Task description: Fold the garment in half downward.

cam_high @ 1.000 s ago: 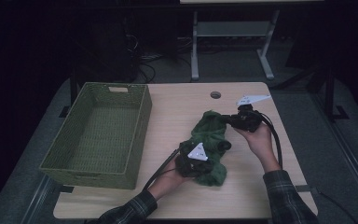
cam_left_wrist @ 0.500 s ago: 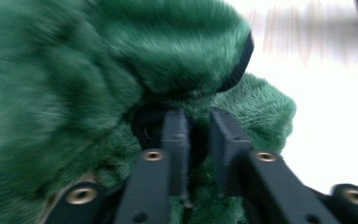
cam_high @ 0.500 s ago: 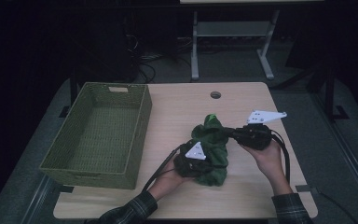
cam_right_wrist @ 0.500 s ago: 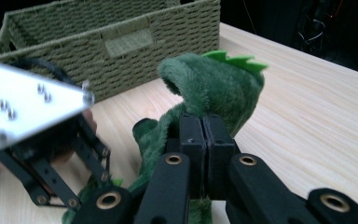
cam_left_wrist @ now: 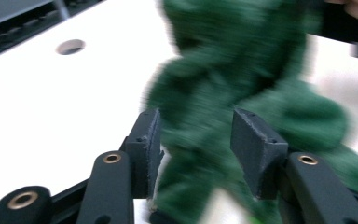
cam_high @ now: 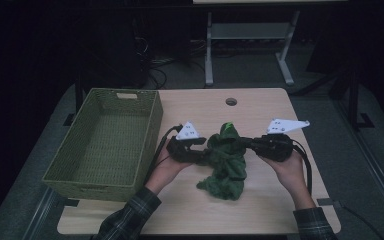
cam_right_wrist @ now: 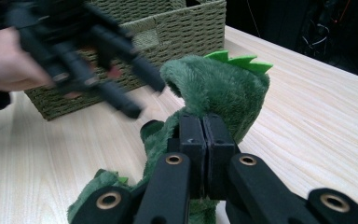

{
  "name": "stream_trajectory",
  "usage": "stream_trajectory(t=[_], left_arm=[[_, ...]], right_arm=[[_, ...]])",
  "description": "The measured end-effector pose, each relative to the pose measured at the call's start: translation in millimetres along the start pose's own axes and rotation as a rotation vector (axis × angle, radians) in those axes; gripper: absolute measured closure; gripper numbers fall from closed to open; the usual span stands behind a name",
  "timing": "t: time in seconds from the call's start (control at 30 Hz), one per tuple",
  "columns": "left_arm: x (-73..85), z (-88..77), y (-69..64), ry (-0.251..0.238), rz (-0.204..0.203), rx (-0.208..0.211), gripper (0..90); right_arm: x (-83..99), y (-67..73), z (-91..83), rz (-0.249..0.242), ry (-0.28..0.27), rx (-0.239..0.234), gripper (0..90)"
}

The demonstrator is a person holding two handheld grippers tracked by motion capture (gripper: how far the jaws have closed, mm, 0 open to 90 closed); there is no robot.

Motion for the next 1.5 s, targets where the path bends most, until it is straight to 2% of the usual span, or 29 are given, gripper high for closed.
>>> stream_trajectory(t=[0.1, 0.17, 0.23, 0.27, 0.33, 0.4, 0.43, 0.57, 0.63, 0.7, 0.77, 0.83, 1.0, 1.1, 1.17, 1.2, 1.3, 1.4, 1.5], left_arm=[[-2.7, 15.1, 12.6, 0.012, -0.026, -0.005, 48.7], [-3.4, 27.8, 14.9, 0.016, -0.048, 0.021, 47.1], [-3.1, 37.2, 15.6, 0.033, -0.035, 0.028, 46.8], [-2.7, 41.6, 15.3, 0.03, -0.043, 0.036, 49.0], [-2.1, 44.8, 14.2, 0.032, -0.036, 0.053, 64.9], [-2.9, 39.9, 10.1, 0.021, -0.034, 0.076, 84.5], [-3.8, 35.5, 7.3, 0.009, -0.025, 0.081, 86.3], [-4.7, 9.5, -10.4, -0.043, -0.004, 0.108, 87.7], [-2.6, -1.1, -17.8, -0.059, 0.021, 0.104, 87.6], [1.6, -11.0, -27.1, -0.08, 0.02, 0.122, 87.5], [6.0, -14.9, -33.7, -0.081, 0.031, 0.126, 87.3], [10.2, -17.2, -38.6, -0.076, 0.047, 0.134, 87.3], [14.2, -17.7, -43.0, -0.076, 0.046, 0.163, 87.3], [13.7, -16.5, -44.8, -0.083, 0.051, 0.171, 87.3], [13.4, -17.6, -45.4, -0.081, 0.063, 0.167, 87.2], [13.5, -19.3, -46.1, -0.087, 0.067, 0.163, 87.1], [16.5, -28.0, -48.3, -0.1, 0.098, 0.152, 86.6], [24.5, -36.4, -50.9, -0.108, 0.099, 0.153, 86.6], [32.6, -43.3, -57.0, -0.104, 0.094, 0.163, 86.8]], right_arm=[[-0.4, 0.7, -0.6, -0.003, -0.003, -0.008, 88.7], [-0.3, 0.9, -0.2, -0.003, -0.004, -0.012, 88.7], [-0.1, 1.0, 0.5, -0.005, -0.005, -0.016, 88.7], [0.0, 1.0, 0.8, -0.007, -0.005, -0.017, 88.7], [0.3, 1.1, 0.7, -0.008, -0.002, -0.013, 88.7], [1.4, 0.2, -0.3, -0.008, 0.001, -0.002, 88.6], [2.0, -0.2, -1.0, -0.005, 0.0, 0.001, 88.5], [8.4, -2.4, -4.0, 0.011, 0.011, 0.022, 88.3], [11.0, -2.3, -5.4, 0.016, 0.023, 0.032, 87.9], [12.1, -1.2, -7.8, 0.022, 0.014, 0.043, 87.1], [14.2, 1.1, -9.0, 0.03, 0.013, 0.054, 84.2], [18.5, 5.4, -9.7, 0.045, 0.012, 0.06, 75.8], [31.5, 13.4, -9.2, 0.077, 0.043, 0.086, 63.3], [34.6, 12.3, -6.4, 0.096, 0.05, 0.085, 60.8], [34.6, 12.4, -3.6, 0.098, 0.05, 0.083, 75.8], [34.4, 13.7, -3.3, 0.087, 0.046, 0.097, 79.4], [35.1, 21.0, -9.1, 0.064, 0.035, 0.098, 83.3], [43.6, 30.9, -17.7, 0.035, 0.043, 0.097, 86.4], [55.9, 38.5, -24.8, 0.038, 0.062, 0.086, 87.1]])
Point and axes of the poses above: each handheld gripper's, and its own axes: z roughly forward along the jaws, x roughly out of its underside, y roughly to its left, the point moved 2 cm from there along z, roughly forward along the jaws, and after that the axes turned 5 degrees about -y, right-handed, at the moved point
